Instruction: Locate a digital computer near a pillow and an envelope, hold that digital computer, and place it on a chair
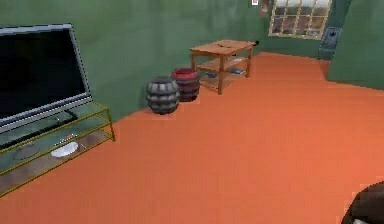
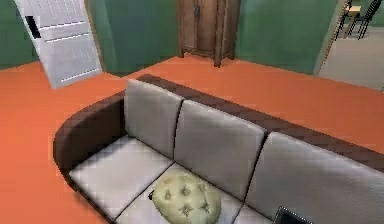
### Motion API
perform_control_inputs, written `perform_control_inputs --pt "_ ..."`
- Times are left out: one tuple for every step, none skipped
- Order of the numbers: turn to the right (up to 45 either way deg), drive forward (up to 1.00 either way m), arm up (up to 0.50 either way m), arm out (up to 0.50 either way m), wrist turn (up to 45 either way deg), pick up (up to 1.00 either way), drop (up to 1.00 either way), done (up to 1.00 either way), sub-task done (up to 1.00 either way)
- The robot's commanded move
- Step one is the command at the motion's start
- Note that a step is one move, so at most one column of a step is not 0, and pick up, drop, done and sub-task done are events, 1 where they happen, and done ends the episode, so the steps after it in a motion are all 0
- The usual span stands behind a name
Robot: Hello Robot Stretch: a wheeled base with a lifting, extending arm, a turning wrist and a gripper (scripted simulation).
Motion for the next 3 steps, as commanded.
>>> perform_control_inputs --pt "-45.0 0.00 0.00 0.00 0.0 0.00 0.00 0.00 0.00" --pt "-6.0 0.00 0.00 0.00 0.0 0.00 0.00 0.00 0.00" --pt "0.0 0.25 0.00 0.00 0.0 0.00 0.00 0.00 0.00"
